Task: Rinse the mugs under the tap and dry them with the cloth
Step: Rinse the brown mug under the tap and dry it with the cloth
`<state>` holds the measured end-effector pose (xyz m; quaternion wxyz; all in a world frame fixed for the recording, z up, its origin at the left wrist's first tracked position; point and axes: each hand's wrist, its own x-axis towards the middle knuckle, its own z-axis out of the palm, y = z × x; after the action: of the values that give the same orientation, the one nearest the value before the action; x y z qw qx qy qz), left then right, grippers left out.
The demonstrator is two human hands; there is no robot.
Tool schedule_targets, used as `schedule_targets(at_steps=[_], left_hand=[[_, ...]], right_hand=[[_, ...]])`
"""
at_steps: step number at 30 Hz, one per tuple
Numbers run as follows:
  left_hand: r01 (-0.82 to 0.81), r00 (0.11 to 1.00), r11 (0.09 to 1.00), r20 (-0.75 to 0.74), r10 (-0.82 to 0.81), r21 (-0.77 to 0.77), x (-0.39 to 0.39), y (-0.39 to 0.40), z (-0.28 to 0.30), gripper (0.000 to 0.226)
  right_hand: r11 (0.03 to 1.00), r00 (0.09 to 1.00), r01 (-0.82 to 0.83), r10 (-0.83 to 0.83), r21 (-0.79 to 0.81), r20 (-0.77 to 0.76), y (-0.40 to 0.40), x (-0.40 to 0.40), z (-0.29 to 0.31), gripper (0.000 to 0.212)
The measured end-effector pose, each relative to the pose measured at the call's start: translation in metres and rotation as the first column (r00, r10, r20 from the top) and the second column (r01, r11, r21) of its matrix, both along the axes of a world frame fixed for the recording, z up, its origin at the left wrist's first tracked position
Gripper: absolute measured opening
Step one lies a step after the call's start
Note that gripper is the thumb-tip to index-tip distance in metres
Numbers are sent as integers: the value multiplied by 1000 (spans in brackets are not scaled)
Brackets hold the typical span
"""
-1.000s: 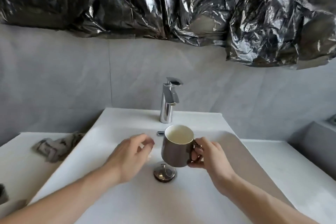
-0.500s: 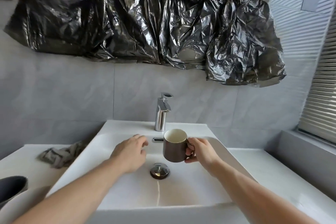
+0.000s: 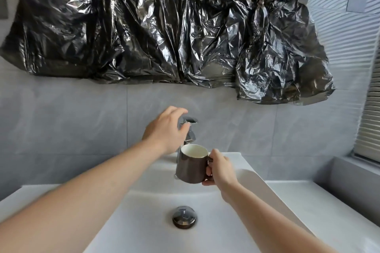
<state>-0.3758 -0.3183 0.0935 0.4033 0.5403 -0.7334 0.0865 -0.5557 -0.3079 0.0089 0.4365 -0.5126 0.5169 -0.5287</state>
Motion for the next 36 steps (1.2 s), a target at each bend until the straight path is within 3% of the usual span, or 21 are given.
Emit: schedule_targets(at_steps=[3, 14, 24, 36], left_hand=[[-24, 990, 999, 141, 21, 22, -18, -8, 13, 39], [-178, 956, 984, 235, 175, -8, -37, -20, 25, 19], [-260, 959, 965, 116, 258, 8, -45, -26, 33, 16], [-259, 962, 964, 102, 251, 68, -47, -20, 34, 21]], right_hand=[[999, 999, -32, 32, -25, -34, 5, -3, -13, 23], [988, 985, -154, 151, -26, -79, 4, -8, -25, 31], [981, 981, -187, 184, -46, -62, 5, -6, -24, 27], [981, 979, -189, 183, -54, -95, 8, -7, -23, 26]])
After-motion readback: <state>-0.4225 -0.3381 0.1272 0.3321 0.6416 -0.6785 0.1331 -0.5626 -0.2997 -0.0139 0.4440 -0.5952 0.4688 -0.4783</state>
